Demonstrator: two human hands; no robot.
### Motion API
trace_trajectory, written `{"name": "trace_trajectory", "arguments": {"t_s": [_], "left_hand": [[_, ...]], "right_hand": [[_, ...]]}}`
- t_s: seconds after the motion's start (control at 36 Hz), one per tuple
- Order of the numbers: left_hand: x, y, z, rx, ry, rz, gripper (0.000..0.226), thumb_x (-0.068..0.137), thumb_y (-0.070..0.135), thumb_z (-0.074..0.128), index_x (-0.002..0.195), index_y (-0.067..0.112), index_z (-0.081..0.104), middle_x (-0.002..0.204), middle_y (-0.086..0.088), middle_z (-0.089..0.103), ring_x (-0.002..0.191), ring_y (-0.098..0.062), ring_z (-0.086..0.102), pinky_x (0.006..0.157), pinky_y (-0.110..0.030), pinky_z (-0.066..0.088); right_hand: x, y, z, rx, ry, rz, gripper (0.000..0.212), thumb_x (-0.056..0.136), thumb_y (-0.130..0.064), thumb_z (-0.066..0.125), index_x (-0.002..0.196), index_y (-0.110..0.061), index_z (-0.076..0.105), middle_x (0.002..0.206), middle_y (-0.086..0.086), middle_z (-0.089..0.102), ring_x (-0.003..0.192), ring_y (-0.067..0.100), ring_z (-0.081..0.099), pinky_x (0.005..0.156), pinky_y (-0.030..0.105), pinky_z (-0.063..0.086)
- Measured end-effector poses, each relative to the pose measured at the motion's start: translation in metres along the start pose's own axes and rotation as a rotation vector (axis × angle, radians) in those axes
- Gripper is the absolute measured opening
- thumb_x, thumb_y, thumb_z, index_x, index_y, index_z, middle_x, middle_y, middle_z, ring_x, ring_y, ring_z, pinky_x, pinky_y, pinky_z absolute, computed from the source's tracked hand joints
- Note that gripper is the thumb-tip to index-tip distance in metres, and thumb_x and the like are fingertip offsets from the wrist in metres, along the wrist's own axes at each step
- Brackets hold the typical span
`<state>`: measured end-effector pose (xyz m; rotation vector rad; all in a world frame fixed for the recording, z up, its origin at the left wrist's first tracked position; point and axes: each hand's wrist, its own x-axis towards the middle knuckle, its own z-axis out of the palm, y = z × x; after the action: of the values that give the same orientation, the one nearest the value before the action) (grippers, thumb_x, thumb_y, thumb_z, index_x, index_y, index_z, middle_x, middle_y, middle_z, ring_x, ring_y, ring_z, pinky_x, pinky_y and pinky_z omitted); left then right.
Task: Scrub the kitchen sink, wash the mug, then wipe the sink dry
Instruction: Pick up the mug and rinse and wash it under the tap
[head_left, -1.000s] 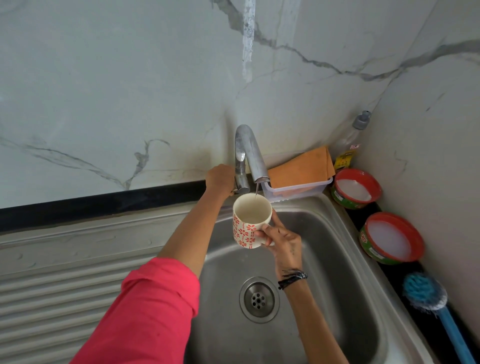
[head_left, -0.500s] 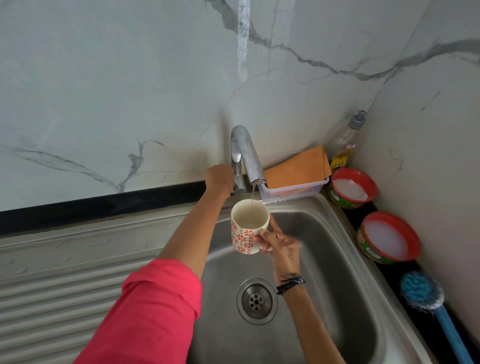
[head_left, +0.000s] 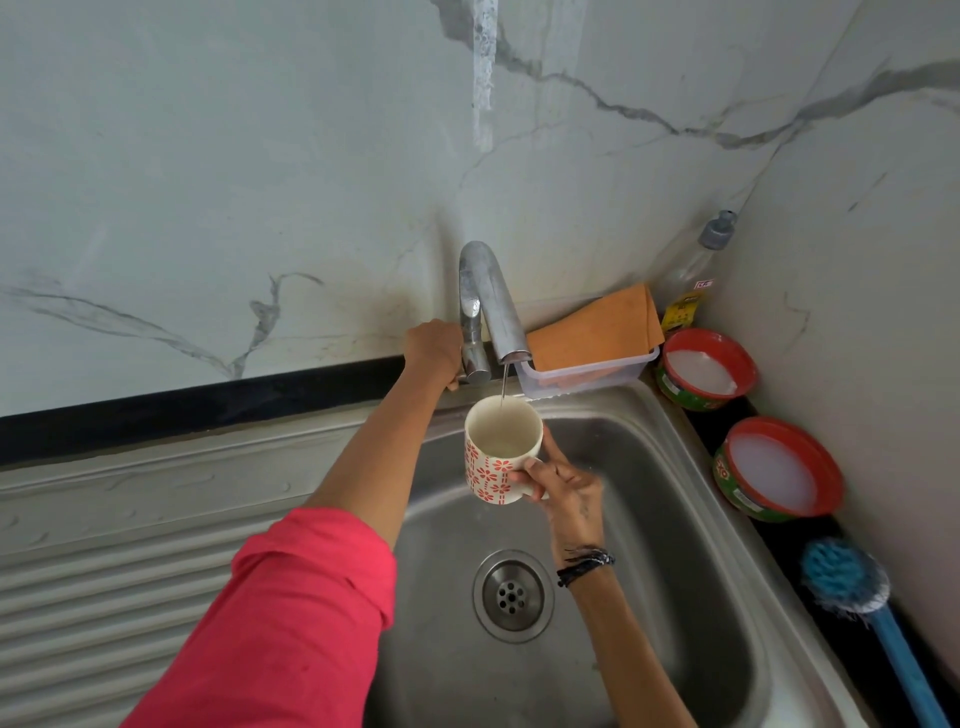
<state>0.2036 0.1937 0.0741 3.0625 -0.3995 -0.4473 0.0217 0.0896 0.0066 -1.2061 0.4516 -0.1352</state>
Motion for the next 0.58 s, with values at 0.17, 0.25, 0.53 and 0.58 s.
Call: {"name": "trace_trajectory", "arguments": {"t_s": [0.17,0.25,0.53,0.58], "left_hand": [[-0.004,0.001,0.000,-0.035,0.028,0.002,0.037,0.076,0.020,0.075,0.108,0.006,0.060,0.104,-0.007,0.067,0.097,-0.020,0.063,0.076,-0.026,0.044],[-0.005,0.002,-0.002,-0.047,0.020,0.005,0.030,0.078,0.016,0.073,0.104,0.004,0.062,0.102,-0.007,0.068,0.096,-0.020,0.064,0.077,-0.026,0.045],[-0.008,0.003,-0.006,-0.094,-0.004,0.020,0.023,0.083,0.012,0.069,0.103,0.002,0.064,0.098,-0.007,0.071,0.094,-0.018,0.067,0.078,-0.026,0.047],[-0.008,0.003,-0.006,-0.097,0.005,0.025,0.021,0.084,0.011,0.067,0.103,0.002,0.063,0.098,-0.007,0.071,0.091,-0.018,0.066,0.078,-0.026,0.047]], "right_hand": [[-0.004,-0.003,0.004,0.007,0.007,0.001,0.006,0.058,-0.019,0.071,0.052,-0.022,0.073,0.120,0.021,0.061,0.088,0.002,0.068,0.093,0.047,0.047],[-0.004,-0.004,0.008,-0.012,0.013,0.014,0.009,0.057,-0.024,0.072,0.060,-0.031,0.076,0.120,0.024,0.060,0.071,0.009,0.065,0.096,0.051,0.044],[0.001,0.004,0.002,0.024,-0.011,0.005,0.021,0.072,-0.002,0.070,0.052,-0.007,0.072,0.129,0.019,0.056,0.092,-0.011,0.063,0.094,0.046,0.045],[0.002,0.006,0.002,0.034,-0.017,-0.003,0.037,0.074,0.003,0.066,0.041,-0.013,0.066,0.129,0.020,0.056,0.099,-0.015,0.059,0.097,0.050,0.043]]}}
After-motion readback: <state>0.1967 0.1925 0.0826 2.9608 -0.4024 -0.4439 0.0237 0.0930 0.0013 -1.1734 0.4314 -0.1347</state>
